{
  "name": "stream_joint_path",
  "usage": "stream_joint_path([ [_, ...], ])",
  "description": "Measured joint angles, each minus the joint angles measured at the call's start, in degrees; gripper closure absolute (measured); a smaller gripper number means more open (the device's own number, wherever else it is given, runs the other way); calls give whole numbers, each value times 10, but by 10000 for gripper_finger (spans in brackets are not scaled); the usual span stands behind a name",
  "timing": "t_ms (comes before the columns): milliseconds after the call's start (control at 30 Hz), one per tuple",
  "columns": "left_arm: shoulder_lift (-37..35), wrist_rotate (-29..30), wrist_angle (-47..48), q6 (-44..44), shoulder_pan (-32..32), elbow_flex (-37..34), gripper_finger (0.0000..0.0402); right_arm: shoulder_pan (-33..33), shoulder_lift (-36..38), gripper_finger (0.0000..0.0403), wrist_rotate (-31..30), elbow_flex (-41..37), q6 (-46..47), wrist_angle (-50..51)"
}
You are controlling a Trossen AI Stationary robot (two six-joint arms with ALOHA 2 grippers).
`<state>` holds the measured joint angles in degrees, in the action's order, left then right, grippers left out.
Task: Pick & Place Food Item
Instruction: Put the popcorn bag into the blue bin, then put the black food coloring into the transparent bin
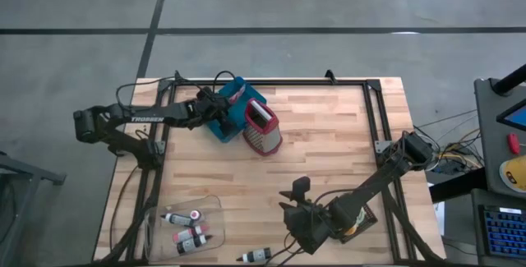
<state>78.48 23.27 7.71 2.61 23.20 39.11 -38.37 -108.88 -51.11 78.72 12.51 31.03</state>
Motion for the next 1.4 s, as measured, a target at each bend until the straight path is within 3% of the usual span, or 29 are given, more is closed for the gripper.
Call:
stream_joint_path([
  [333,0,-3,0,0,1,0,299,0,0,225,0,0,4,0],
  [733,0,-6,11,-15,17,0,180,0,0,225,1,0,4,0],
  [1400,-23,-21,36,-15,17,5,174,0,0,225,1,0,4,0],
])
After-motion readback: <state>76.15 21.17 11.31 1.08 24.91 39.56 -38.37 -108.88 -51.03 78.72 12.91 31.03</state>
